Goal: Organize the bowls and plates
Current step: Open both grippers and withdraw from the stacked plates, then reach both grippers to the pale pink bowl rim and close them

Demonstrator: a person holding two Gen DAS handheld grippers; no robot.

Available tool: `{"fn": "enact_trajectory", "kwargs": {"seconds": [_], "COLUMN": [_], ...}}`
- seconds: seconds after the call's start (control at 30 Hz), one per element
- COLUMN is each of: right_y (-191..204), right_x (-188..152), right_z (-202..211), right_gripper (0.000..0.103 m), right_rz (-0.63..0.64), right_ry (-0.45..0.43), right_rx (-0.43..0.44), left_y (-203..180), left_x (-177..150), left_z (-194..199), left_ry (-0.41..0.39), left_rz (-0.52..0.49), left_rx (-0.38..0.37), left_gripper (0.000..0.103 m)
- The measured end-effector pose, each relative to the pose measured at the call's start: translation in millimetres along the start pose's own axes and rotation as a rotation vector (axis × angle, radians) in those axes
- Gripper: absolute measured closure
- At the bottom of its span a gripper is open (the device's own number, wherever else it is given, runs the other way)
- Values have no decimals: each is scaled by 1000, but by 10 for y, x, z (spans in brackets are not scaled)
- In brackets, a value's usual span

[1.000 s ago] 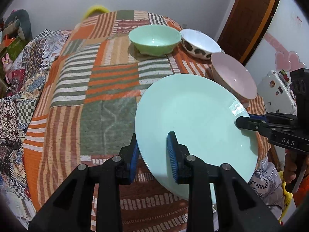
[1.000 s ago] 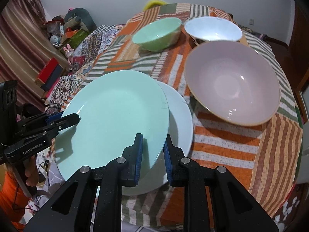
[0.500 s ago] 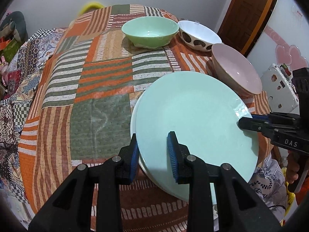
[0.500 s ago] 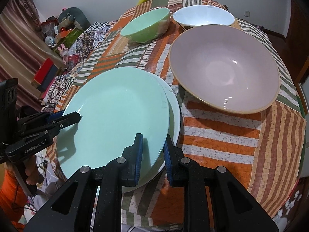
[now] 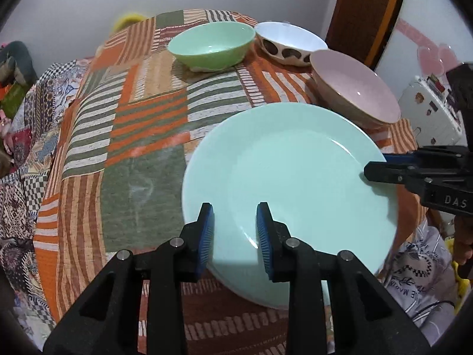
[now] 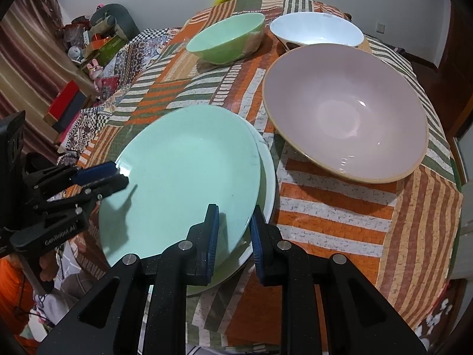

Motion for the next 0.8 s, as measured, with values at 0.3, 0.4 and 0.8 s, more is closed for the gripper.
{"fn": "enact_trajectory", "kwargs": {"seconds": [0.3, 0.4, 0.8], "right_y": [-70, -106, -460], "right_x": [51, 94, 278], "right_z": [108, 202, 577], "right_gripper": [78, 72, 67], "right_rz": [15, 12, -44], "right_ry": [-39, -73, -207], "right_rx": [-53, -60, -118], "left_y": [-28, -39, -334], "left_x": [68, 135, 704], "left_z": [98, 165, 406], "left_ry": [-37, -55, -151], "left_rz": [-6, -8, -64], "left_rx": [12, 18, 2], "left_gripper": [74, 74, 59]}}
Point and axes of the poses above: each gripper's, at about its wrist camera, not at the fingertips, and z roughly against the way its jaws point, y to its left, x to its top, the point moved 7 cm from there along -z, roughly the way its jaws point, and after that the axes turned 13 degrees about -x, right-handed, at the moved point
